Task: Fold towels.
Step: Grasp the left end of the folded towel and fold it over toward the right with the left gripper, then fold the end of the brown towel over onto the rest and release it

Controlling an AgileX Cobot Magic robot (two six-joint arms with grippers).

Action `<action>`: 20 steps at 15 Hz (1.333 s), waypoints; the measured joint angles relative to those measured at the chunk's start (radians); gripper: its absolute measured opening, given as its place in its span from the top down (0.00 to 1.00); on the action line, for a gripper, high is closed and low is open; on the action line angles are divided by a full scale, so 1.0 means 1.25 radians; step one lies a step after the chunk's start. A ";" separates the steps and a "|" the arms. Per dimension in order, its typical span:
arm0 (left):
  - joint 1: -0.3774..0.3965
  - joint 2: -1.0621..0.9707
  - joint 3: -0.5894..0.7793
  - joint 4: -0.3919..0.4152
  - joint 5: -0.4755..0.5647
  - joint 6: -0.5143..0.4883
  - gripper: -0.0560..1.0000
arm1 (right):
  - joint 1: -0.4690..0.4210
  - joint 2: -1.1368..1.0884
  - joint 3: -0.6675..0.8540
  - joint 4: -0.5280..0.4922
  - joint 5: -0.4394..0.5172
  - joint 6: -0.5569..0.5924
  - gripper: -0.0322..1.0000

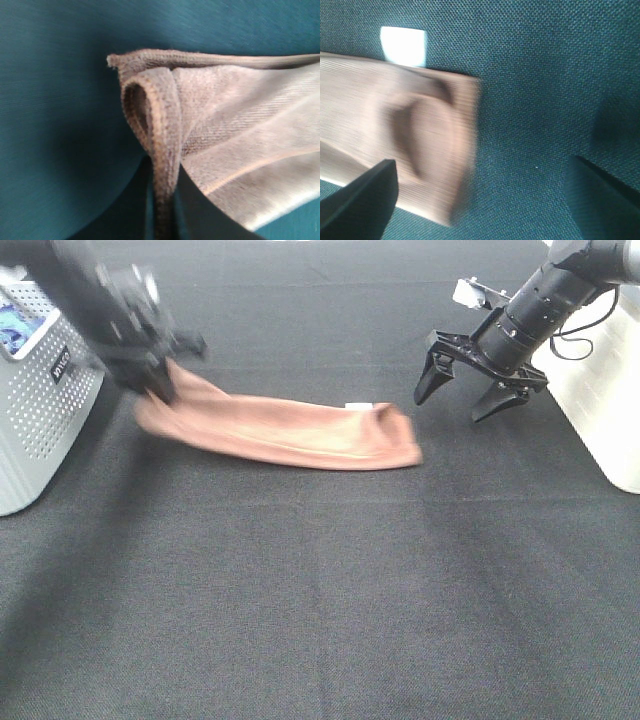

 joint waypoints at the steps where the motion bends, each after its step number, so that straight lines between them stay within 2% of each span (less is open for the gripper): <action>1: 0.002 -0.003 -0.040 0.008 0.057 -0.008 0.92 | 0.000 0.000 0.000 0.000 0.000 0.000 0.15; 2: 0.002 -0.006 -0.080 -0.004 0.098 -0.020 0.92 | 0.000 0.000 0.000 0.000 0.000 0.000 0.15; 3: 0.002 -0.006 -0.107 -0.044 0.115 -0.026 0.92 | 0.000 0.000 0.000 0.000 0.001 0.000 0.15; 4: -0.007 -0.007 -0.130 -0.130 0.117 -0.026 0.92 | 0.000 0.000 0.000 0.000 0.001 0.000 0.15; 6: -0.038 0.002 -0.132 -0.259 0.090 -0.024 0.92 | 0.000 0.000 0.000 0.000 0.001 0.000 0.15; 7: -0.038 0.002 -0.132 -0.259 0.090 -0.024 0.92 | 0.000 0.000 0.000 0.000 0.001 0.000 0.15; 9: -0.086 0.030 -0.136 -0.314 0.048 -0.021 0.92 | 0.000 0.000 0.000 0.000 0.001 0.000 0.15; 12: -0.159 0.115 -0.136 -0.375 -0.070 -0.023 0.92 | 0.000 0.000 0.000 0.000 0.003 0.000 0.15; 16: -0.202 0.186 -0.136 -0.410 -0.166 -0.025 0.90 | 0.000 0.000 0.000 0.000 0.003 0.000 0.15; 17: -0.212 0.197 -0.136 -0.422 -0.194 -0.026 0.85 | 0.000 0.000 0.000 0.000 0.003 0.000 0.15; 18: -0.227 0.203 -0.136 -0.436 -0.238 -0.026 0.72 | 0.000 0.000 0.000 0.000 0.003 0.000 0.15; 20: -0.243 0.205 -0.136 -0.484 -0.286 -0.026 0.52 | 0.000 0.000 0.000 0.000 0.003 0.000 0.15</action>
